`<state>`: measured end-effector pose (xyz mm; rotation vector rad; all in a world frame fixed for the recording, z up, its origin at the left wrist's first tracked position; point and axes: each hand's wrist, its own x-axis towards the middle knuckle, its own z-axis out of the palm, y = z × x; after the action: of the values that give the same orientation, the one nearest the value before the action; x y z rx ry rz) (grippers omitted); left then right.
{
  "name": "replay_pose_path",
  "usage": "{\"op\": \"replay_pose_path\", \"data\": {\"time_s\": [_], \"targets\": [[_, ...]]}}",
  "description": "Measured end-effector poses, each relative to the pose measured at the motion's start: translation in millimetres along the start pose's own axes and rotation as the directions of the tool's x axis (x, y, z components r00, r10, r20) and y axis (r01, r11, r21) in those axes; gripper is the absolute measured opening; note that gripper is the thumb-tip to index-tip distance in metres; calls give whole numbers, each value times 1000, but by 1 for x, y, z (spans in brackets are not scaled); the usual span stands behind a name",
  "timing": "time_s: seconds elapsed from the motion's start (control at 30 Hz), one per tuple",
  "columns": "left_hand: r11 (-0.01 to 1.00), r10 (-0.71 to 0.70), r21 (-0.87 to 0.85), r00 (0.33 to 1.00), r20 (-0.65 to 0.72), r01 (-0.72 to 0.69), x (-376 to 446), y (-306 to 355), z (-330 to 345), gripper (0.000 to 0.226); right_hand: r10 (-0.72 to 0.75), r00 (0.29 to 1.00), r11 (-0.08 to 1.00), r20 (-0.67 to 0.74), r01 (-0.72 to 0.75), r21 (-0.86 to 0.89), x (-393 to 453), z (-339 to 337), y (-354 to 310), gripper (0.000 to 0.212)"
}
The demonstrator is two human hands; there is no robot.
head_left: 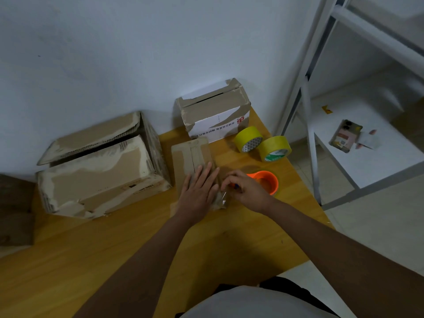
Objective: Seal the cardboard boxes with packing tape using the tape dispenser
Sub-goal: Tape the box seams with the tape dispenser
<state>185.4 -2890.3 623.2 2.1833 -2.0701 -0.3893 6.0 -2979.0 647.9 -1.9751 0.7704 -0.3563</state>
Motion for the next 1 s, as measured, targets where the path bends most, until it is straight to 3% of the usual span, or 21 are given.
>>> {"op": "replay_pose_path", "data": {"time_s": [0.3, 0.4, 0.47, 0.5, 0.57, 0.63, 0.7, 0.8, 1.0], "targets": [[1000, -13, -27, 1000, 18, 14, 3, 2, 1, 59, 123, 991, 988, 49, -127, 86, -3, -1, 2, 14], [998, -10, -54, 1000, 20, 11, 3, 1, 0, 56, 251, 966, 956, 66, -258, 138, -2, 2, 2, 10], [996, -15, -90, 1000, 27, 17, 4, 0, -1, 53, 442, 897, 842, 31, -426, 330, -5, 10, -2, 8], [993, -17, -113, 999, 34, 20, 5, 0, -1, 51, 555, 831, 720, 43, -505, 476, -8, 16, -6, 9], [988, -19, -154, 999, 45, 25, 6, -1, -2, 49, 691, 694, 393, 202, -596, 700, -16, 29, -14, 12], [985, -16, -170, 999, 48, 24, 6, -1, -3, 49, 684, 619, 120, 386, -617, 778, -23, 41, -22, 17], [984, -15, -176, 999, 51, 24, 6, 0, -4, 49, 665, 607, -64, 435, -534, 843, -24, 50, -28, 19], [980, -18, -196, 998, 61, 30, 8, 0, -5, 49, 719, 593, -167, 364, -360, 918, -22, 58, -34, 16], [979, -8, -204, 998, 59, 20, 8, -1, -5, 49, 804, 557, -97, 210, -227, 969, -25, 73, -39, 9]]}}
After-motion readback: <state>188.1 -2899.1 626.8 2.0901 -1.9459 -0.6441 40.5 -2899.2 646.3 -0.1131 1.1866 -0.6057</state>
